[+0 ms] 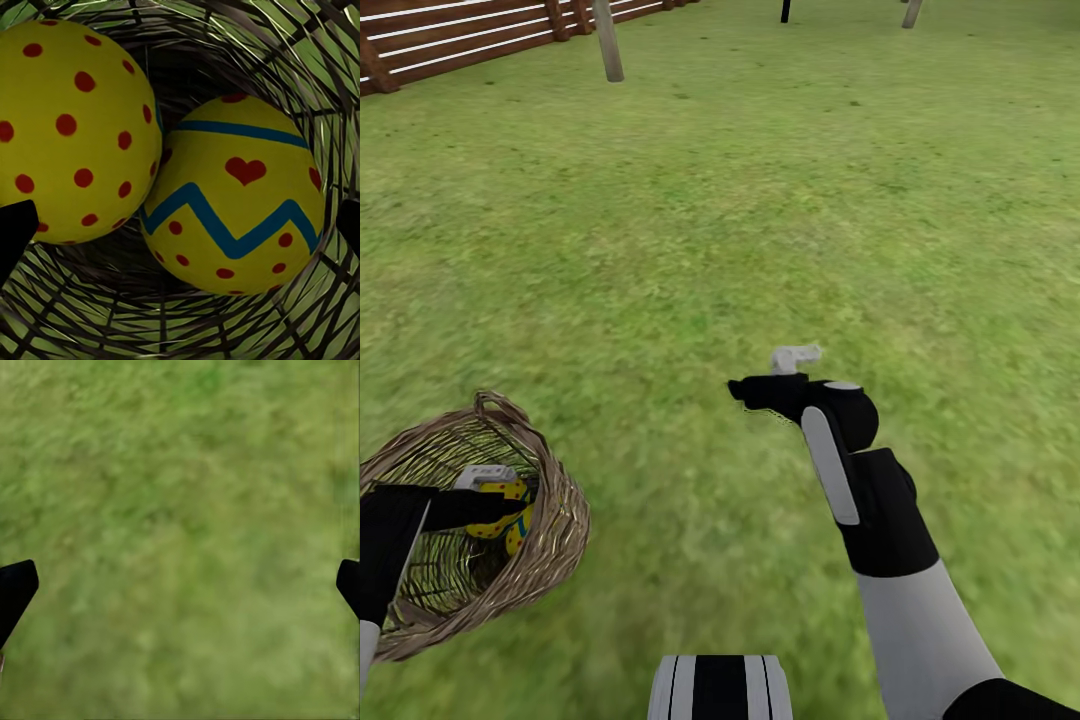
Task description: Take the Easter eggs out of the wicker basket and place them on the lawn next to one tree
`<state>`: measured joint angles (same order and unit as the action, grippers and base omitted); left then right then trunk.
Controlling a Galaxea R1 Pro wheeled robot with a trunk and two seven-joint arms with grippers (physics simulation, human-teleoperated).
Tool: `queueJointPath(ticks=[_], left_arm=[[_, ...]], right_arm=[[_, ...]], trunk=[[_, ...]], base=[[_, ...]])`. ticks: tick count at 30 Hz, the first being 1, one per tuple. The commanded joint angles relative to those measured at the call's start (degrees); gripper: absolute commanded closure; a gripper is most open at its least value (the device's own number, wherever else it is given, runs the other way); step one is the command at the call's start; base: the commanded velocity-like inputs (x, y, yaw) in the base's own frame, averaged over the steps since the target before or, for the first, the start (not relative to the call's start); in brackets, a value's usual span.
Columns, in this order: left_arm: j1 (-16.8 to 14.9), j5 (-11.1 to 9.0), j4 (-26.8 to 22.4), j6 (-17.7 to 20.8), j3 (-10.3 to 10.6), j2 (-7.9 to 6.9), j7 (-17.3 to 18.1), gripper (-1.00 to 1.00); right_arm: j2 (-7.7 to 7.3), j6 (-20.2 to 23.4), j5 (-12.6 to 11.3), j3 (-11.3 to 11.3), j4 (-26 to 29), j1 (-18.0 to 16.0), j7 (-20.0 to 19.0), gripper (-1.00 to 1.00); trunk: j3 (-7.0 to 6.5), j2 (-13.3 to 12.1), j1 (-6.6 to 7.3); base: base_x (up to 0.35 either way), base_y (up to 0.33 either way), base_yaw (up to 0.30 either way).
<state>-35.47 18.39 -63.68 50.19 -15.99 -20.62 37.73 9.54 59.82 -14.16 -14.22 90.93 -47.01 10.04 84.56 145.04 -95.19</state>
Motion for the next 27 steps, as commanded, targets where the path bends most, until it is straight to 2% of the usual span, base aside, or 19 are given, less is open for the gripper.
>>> queueJointPath(ticks=[1,8,13,22,27], left_arm=[[-0.03,0.59,-0.05,0.12,-0.09,-0.01,0.59,-1.0],[-0.03,0.49,-0.43,-0.11,-0.23,-0.33,0.53,-1.0],[-0.03,0.69,-3.37,0.01,-0.69,-0.44,0.15,-1.0],[-0.03,0.23,-4.55,0.08,-0.93,-0.37,-6.16,-1.0],[-0.03,0.03,-4.65,0.08,-1.51,-0.38,-6.97,-1.0]], right_arm=[[0.01,0.18,-0.71,0.03,0.04,-0.32,1.39,-1.0],[0.22,0.18,-0.72,0.24,0.04,-1.81,5.57,-1.0],[0.29,0.18,-1.57,0.25,0.04,-1.99,9.26,-1.0],[0.31,0.18,-2.44,0.05,0.04,-2.53,10.12,-1.0],[0.31,0.18,-2.95,-0.2,0.04,-2.69,10.1,-1.0]], trunk=[[0.04,0.02,0.01],[0.04,0.02,0.01],[0.04,0.02,0.01],[0.04,0.02,0.01],[0.04,0.02,0.01]], base=[[0.0,0.0,0.0],[0.0,0.0,0.0],[0.0,0.0,0.0],[0.0,0.0,0.0],[0.0,0.0,0.0]])
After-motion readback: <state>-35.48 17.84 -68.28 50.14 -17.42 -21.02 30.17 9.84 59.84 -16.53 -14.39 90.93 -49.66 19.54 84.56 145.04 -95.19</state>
